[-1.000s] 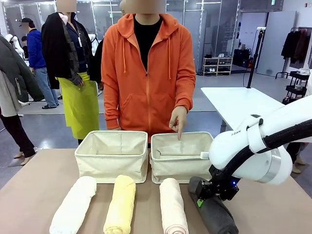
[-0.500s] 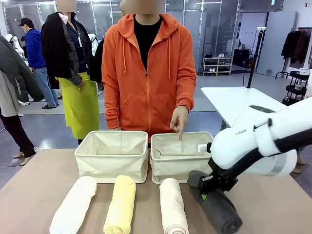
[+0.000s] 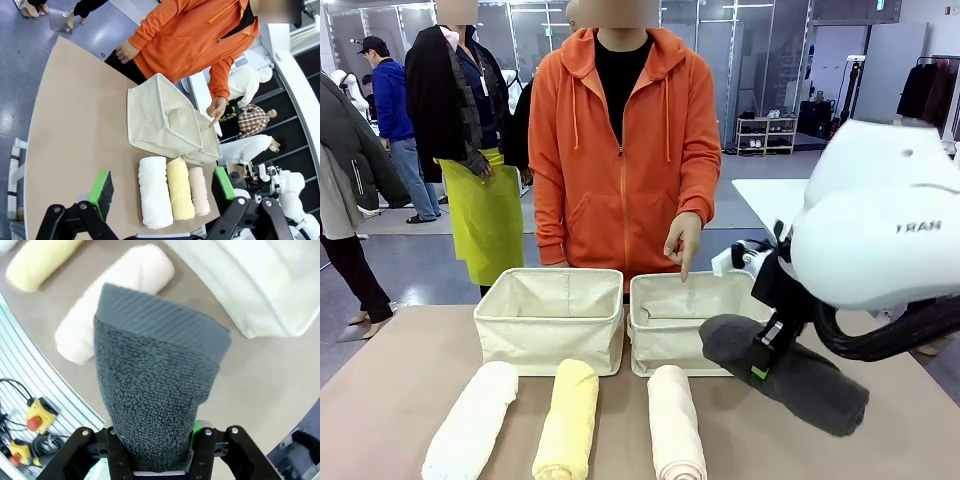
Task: Divide the towels into two baskets.
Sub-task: Pick up one hotel-folded towel and place it in the Fabric basket indicated by the person.
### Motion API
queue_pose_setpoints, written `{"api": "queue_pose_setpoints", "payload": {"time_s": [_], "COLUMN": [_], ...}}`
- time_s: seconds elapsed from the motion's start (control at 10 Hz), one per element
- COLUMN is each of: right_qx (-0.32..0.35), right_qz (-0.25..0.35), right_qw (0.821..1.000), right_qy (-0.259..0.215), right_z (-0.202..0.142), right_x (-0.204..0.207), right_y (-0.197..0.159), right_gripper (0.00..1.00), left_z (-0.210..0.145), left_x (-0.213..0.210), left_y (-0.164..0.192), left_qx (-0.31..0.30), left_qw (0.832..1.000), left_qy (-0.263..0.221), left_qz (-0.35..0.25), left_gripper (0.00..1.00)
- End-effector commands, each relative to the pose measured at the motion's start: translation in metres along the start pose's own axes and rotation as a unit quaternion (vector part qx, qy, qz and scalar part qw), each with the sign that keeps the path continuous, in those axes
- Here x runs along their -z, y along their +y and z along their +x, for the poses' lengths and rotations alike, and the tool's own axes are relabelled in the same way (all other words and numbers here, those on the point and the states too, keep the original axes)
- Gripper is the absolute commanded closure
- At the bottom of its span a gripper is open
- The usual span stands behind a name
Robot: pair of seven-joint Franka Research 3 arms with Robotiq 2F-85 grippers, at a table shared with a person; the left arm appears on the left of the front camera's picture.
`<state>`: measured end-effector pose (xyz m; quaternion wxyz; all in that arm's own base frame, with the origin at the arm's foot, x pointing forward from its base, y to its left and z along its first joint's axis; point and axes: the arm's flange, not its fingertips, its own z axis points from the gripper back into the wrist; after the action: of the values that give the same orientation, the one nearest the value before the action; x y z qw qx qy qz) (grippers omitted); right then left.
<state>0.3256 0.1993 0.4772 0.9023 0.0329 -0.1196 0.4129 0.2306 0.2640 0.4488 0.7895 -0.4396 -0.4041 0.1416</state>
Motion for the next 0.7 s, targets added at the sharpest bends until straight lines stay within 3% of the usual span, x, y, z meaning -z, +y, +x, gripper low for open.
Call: {"api": "queue_pose_setpoints", "payload": {"time_s": [0.0, 0.1, 0.2, 0.5, 0.6], "right_qx": [-0.099, -0.106, -0.055, -0.055, -0.073], "right_qz": [0.028, 0.019, 0.006, 0.006, 0.015], "right_qw": [0.995, 0.994, 0.998, 0.998, 0.997], "right_qy": [-0.005, -0.018, -0.004, -0.004, -0.005], "right_z": [0.012, 0.012, 0.007, 0.007, 0.008], "right_x": [-0.007, -0.007, -0.009, -0.009, -0.008], "right_y": [-0.019, -0.019, -0.001, -0.001, -0.008], "right_gripper": [0.71, 0.71, 0.71, 0.71, 0.64], "left_z": [0.000, 0.000, 0.000, 0.000, 0.000], "left_x": [-0.002, -0.002, -0.002, -0.002, -0.002], "left_y": [0.000, 0.000, 0.000, 0.000, 0.000], "left_qx": [0.001, 0.001, 0.001, 0.001, 0.001], "left_qw": [1.000, 1.000, 1.000, 1.000, 1.000], "left_qy": [-0.003, -0.003, -0.003, -0.003, -0.003], "left_qz": [-0.004, -0.004, -0.004, -0.004, -0.004], "left_gripper": [0.00, 0.00, 0.00, 0.00, 0.00]}}
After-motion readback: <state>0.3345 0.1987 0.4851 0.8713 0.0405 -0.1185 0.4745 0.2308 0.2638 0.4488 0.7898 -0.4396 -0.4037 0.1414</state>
